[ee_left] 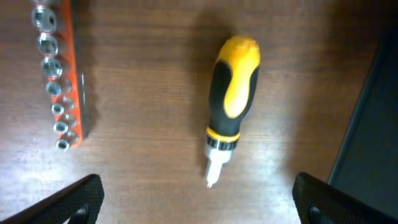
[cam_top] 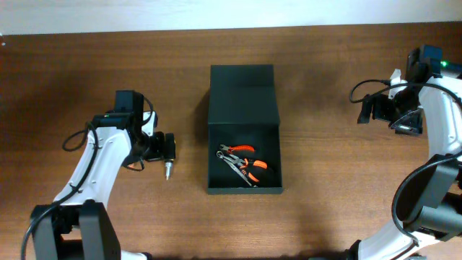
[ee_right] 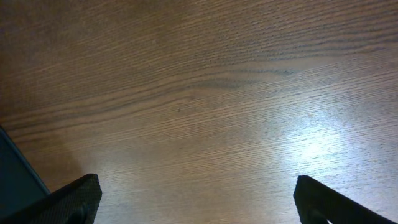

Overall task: Pack container
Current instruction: 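Move the left gripper over the yellow-black screwdriver, then lower the left gripper and grasp the screwdriver by its handle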

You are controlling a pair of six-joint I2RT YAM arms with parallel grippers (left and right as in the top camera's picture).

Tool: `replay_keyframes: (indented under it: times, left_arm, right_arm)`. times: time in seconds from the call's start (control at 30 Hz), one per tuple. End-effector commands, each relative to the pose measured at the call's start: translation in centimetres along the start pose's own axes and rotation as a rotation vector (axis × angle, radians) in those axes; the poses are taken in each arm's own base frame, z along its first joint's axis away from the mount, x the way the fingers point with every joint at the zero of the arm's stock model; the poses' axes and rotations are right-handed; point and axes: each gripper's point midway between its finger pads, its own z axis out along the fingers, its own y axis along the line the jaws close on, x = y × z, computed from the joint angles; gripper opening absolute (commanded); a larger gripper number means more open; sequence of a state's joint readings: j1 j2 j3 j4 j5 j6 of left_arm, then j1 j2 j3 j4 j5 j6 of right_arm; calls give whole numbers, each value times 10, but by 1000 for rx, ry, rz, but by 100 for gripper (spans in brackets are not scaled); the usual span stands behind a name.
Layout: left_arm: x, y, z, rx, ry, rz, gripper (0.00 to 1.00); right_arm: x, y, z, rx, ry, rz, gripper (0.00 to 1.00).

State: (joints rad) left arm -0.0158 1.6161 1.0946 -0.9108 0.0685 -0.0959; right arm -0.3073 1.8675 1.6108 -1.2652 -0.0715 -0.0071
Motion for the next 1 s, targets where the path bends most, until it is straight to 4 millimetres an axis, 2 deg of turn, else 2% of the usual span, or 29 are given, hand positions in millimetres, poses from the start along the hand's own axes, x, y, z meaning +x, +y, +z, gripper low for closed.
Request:
replay_keyframes:
  times: [0.0, 0.13, 0.43, 0.73, 0.97]
  left_arm:
    - [-10, -11, -2, -24, -33, 29, 99]
    - [-13, -17, 3, -45, -39, 58, 99]
    - [-17, -14, 30, -66, 37, 55, 99]
    - [-31, -16, 38, -66, 25, 55, 99]
    - [-34, -16, 41, -66, 28, 56, 99]
  right_arm:
    - [0, 0, -2, 2, -8, 1, 99]
    - [0, 0, -2, 2, -8, 1, 99]
    - [0, 0, -2, 2, -8, 1, 99]
    - [0, 0, -2, 2, -8, 1, 99]
    - [0, 0, -2, 2, -8, 1, 99]
